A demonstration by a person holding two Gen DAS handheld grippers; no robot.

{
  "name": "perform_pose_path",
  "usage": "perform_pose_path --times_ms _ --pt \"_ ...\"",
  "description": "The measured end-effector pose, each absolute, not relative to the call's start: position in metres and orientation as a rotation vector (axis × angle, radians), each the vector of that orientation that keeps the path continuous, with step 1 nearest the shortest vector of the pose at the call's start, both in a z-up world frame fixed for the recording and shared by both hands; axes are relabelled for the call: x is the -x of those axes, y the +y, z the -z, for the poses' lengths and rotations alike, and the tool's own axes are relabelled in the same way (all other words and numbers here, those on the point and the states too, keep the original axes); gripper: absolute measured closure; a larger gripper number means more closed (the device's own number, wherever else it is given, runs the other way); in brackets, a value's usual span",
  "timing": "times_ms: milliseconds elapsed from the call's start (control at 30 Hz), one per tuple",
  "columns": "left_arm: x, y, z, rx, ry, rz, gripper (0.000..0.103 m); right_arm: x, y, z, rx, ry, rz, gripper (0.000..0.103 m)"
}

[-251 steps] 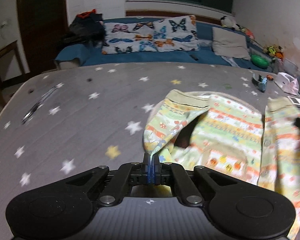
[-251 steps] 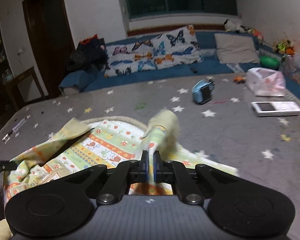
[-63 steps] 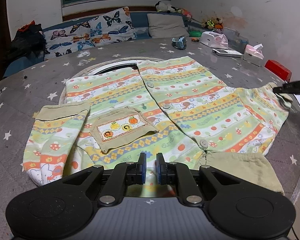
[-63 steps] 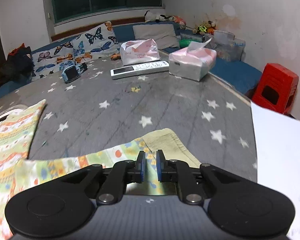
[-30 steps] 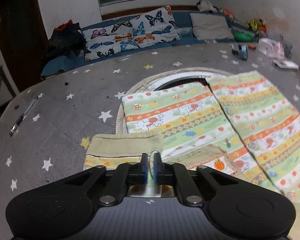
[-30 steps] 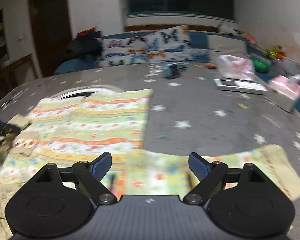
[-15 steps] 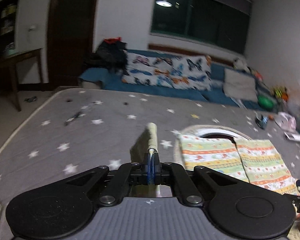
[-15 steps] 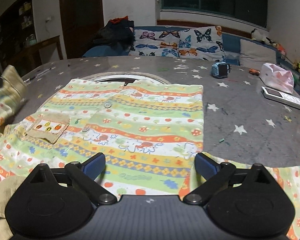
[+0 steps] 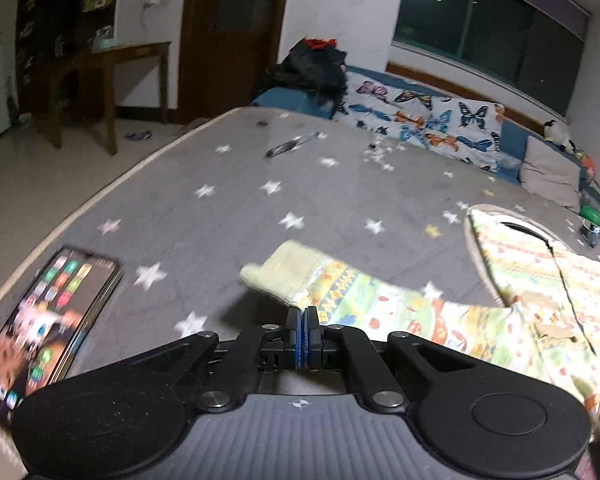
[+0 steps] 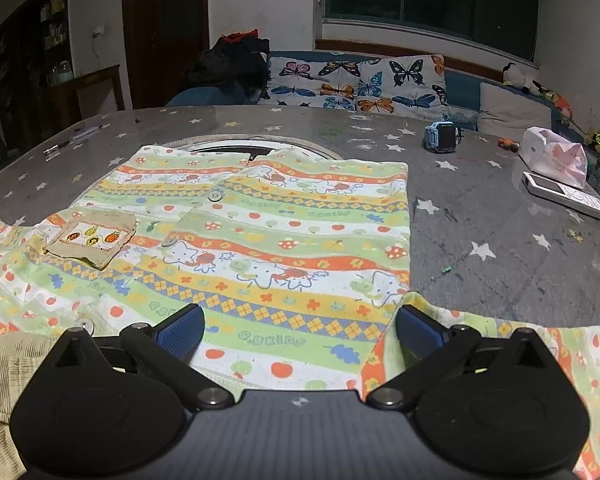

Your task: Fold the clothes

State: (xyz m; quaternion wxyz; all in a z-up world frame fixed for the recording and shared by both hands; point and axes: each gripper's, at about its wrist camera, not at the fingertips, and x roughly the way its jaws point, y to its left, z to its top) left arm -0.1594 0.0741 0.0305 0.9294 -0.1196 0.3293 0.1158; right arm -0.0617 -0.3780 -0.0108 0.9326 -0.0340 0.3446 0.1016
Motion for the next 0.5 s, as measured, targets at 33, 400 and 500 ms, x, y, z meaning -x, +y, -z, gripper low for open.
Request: perform_pose_path --times_ms 33,400,500 --pt "0.16 0.075 -0.028 0.243 0.685 -0.243 0.102 0.062 -0.378 0.011 0.069 0.705 -0.208 0.0" --pt "0.148 0.085 -0.023 0.206 0.725 -0.252 0.101 0.062 -0.377 0.012 0.066 0.698 -0.208 0.0" --pt "0.143 0.086 -0.018 0.199 0.759 -0.258 0.101 0.062 -0.377 0.012 0.066 0.698 -0.208 0.0"
